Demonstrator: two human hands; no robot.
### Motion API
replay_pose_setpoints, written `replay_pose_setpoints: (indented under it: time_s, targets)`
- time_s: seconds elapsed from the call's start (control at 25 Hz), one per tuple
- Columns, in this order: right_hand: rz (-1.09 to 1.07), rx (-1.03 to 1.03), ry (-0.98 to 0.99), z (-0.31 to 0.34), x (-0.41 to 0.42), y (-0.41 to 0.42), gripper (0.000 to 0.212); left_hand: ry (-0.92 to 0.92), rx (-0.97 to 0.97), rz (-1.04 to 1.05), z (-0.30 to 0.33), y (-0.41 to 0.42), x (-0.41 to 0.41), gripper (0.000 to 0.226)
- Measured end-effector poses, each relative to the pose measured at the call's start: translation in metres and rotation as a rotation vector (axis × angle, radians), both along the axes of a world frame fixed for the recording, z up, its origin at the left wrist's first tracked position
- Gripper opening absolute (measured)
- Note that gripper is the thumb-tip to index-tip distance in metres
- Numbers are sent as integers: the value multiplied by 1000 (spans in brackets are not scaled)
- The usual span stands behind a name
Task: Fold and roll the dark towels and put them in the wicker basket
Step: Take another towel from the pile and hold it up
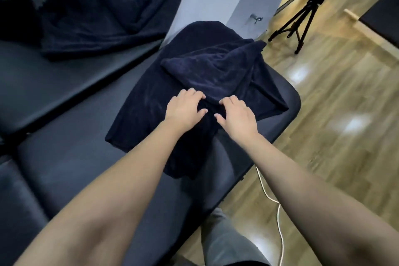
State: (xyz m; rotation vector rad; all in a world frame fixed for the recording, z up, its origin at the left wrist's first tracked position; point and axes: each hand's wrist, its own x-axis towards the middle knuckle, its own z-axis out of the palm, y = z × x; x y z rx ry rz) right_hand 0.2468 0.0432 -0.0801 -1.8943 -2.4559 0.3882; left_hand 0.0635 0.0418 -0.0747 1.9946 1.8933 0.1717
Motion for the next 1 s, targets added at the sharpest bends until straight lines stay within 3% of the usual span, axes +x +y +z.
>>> replay_pose_setpoints:
  time_s: [0.16,0.32,0.48,0.56,0.64,0.8,1.0]
  targets:
    - [37,-24,-21,-23,12,37,48,133,56,-117,-20,36,4,53]
    - [81,-46,-36,-44,16,60,52,187,-15,-166,-36,58,7,62]
    - [204,130,-38,-60,16,72,40,125,-67,-159,-51,63,21,63]
    - [221,265,36,-64,17,77,24,96,-53,-141,-55,62,24,60]
    - [215,333,144,-63,16,81,22,35,6,-117,-55,63,23,53]
    - [199,359,302,-46,9,86,23,-144,199,-72,-41,74,15,26]
    - [124,292,379,-20,-12,93,25,-308,249,67,1,67,-7,14]
